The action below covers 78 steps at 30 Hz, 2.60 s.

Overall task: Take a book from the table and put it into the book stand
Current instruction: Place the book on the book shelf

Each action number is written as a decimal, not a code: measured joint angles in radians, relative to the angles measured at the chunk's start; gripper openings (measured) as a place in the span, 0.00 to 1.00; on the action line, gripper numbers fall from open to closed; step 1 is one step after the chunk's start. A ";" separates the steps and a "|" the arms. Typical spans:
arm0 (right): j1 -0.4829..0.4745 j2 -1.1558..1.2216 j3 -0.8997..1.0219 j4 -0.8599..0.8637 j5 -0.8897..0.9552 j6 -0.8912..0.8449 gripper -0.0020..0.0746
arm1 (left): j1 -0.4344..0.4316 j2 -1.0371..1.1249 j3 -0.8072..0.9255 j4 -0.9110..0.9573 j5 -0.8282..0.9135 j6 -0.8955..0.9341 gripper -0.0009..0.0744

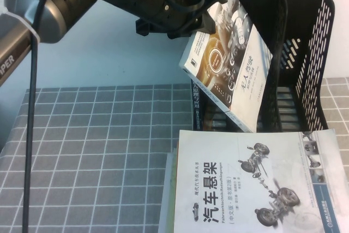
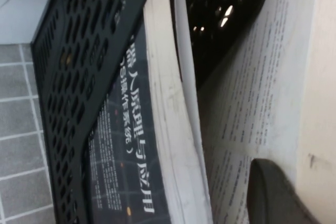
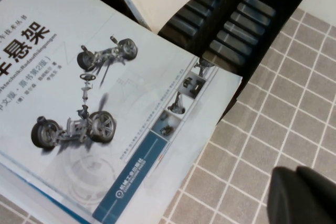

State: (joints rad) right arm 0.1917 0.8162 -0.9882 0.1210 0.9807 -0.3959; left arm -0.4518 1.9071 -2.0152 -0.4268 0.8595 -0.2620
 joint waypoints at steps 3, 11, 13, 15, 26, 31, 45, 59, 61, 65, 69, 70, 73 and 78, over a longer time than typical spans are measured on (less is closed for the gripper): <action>0.000 0.000 0.000 0.000 -0.001 0.000 0.02 | -0.004 0.000 0.000 0.023 -0.019 -0.043 0.15; 0.000 0.000 0.000 0.032 -0.009 0.000 0.02 | -0.013 0.000 0.000 0.093 -0.072 -0.163 0.14; 0.000 0.000 0.000 0.032 -0.013 0.000 0.02 | -0.022 0.000 0.000 0.105 -0.072 -0.177 0.14; 0.000 0.000 0.000 0.034 -0.013 0.000 0.02 | -0.028 0.000 0.000 0.109 -0.072 -0.184 0.14; 0.000 0.000 0.000 0.034 -0.041 0.000 0.02 | -0.043 -0.055 0.000 0.135 -0.034 -0.227 0.14; 0.000 0.000 0.000 0.032 -0.043 0.000 0.02 | -0.043 -0.076 0.000 0.136 0.001 -0.230 0.14; 0.000 0.004 0.000 0.030 -0.050 0.000 0.02 | -0.138 -0.067 0.000 0.440 -0.078 -0.452 0.14; 0.000 0.004 0.000 0.056 -0.051 0.000 0.02 | -0.290 0.041 0.000 0.830 -0.143 -0.667 0.14; 0.000 0.004 0.000 0.060 -0.046 0.000 0.02 | -0.290 0.049 0.000 0.819 -0.154 -0.650 0.14; 0.000 0.004 0.000 0.062 -0.046 0.000 0.02 | -0.290 0.062 0.000 0.806 -0.167 -0.628 0.14; 0.000 0.004 0.000 0.068 -0.031 0.000 0.02 | -0.290 0.081 0.000 0.806 -0.193 -0.619 0.14; 0.000 0.004 0.000 0.069 -0.028 0.000 0.02 | -0.290 0.086 0.000 0.806 -0.204 -0.611 0.15; 0.000 0.004 0.000 0.074 -0.022 0.000 0.02 | -0.290 0.100 0.000 0.811 -0.244 -0.585 0.20; 0.000 0.004 0.000 0.084 -0.001 0.000 0.02 | -0.288 0.100 -0.007 0.890 -0.361 -0.579 0.42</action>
State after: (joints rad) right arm 0.1917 0.8202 -0.9882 0.2053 0.9798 -0.3959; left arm -0.7395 2.0068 -2.0218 0.4628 0.4983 -0.8411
